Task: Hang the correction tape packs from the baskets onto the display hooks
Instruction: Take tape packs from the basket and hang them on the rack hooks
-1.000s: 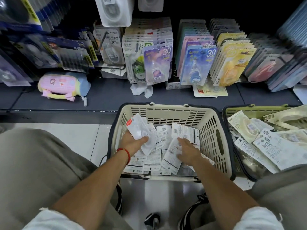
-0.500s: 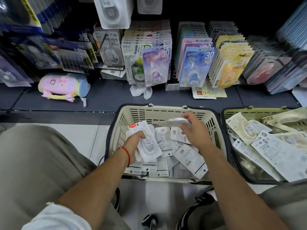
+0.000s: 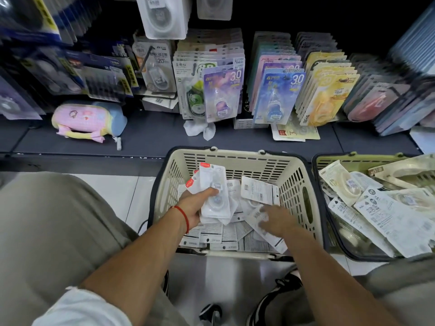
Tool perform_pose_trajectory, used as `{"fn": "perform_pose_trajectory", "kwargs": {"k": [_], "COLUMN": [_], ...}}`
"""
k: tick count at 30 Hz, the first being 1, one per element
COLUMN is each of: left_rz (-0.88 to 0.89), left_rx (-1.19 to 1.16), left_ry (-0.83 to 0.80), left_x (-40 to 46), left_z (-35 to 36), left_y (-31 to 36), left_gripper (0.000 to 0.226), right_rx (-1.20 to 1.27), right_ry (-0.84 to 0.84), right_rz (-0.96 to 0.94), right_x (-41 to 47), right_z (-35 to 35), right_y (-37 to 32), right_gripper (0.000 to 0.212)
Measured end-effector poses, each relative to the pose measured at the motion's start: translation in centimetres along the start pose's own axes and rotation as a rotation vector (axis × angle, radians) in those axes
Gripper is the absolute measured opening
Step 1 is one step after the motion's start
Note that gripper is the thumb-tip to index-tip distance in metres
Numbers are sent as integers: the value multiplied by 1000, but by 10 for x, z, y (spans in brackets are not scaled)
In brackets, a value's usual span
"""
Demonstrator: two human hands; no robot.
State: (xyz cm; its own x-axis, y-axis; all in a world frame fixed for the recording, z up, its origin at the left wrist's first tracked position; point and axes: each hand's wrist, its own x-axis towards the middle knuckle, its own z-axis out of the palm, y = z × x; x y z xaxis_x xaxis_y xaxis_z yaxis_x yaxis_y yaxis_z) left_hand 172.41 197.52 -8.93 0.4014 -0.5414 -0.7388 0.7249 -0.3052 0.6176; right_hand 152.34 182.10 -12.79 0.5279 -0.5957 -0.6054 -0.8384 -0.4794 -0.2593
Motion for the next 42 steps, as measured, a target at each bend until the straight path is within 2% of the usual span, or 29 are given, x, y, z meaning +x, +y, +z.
{"fn": "perform_pose_trajectory", "kwargs": {"k": [2,4,5,7,8,10,12,14,17,19,21,24,29,31,32,34,35,38,39,42], "left_rz": [31,70,93,136,159,212,267,314,378,392,369,363,576,597,606,641,671,764,783,776], "left_rx": [50,92,113,138,148,177,218,238,266,268,222,122,254,253,237,212,214,297,315,346], "left_ry": [15,35,44,54,54,62,75,66,-23,-121,-211,-335,-499,-478,-461,-441,-439,-367,-318,-216], "left_x": [-2,-4,-4,-5,-5,-5,-6,-8,-16,-23,-32,-45,-59,-60,-61,-62,-64,-73,-73,-69], "left_z": [-2,-3,-3,-5,-6,-7,-8,-6,3,12,24,42,64,71,74,75,75,78,80,86], "left_y": [2,3,5,8,9,13,17,23,35,44,55,72,102,119,129,153,166,203,211,221], "left_gripper": [45,48,49,51,52,52,51,55,56,57,60,64,61,58,58,55,53,58,63,71], "right_rx": [-167,-130,-96,-5,54,139,180,319,600,690,747,733,642,608,626,735,819,1094,1160,1363], "right_ry": [-79,-104,-109,-91,-54,59,166,207,177,193,241,371,663,766,797,784,731,443,392,380], "right_rz": [52,59,53,39,41,10,-92,-210,-374,-453,-490,-493,-461,-487,-491,-461,-439,-488,-519,-552], "right_x": [-5,-4,-2,2,3,1,-9,-26,-56,-68,-70,-67,-64,-63,-62,-58,-57,-55,-54,-44], "right_z": [24,37,38,25,13,-21,-63,-106,-154,-173,-182,-188,-203,-209,-213,-221,-224,-215,-209,-198], "right_y": [17,21,21,14,11,6,-1,-9,-26,-43,-62,-88,-124,-138,-143,-147,-146,-150,-155,-172], "right_gripper": [83,95,91,64,51,40,29,13,15,14,21,12,13,22,33,57,61,43,36,23]}}
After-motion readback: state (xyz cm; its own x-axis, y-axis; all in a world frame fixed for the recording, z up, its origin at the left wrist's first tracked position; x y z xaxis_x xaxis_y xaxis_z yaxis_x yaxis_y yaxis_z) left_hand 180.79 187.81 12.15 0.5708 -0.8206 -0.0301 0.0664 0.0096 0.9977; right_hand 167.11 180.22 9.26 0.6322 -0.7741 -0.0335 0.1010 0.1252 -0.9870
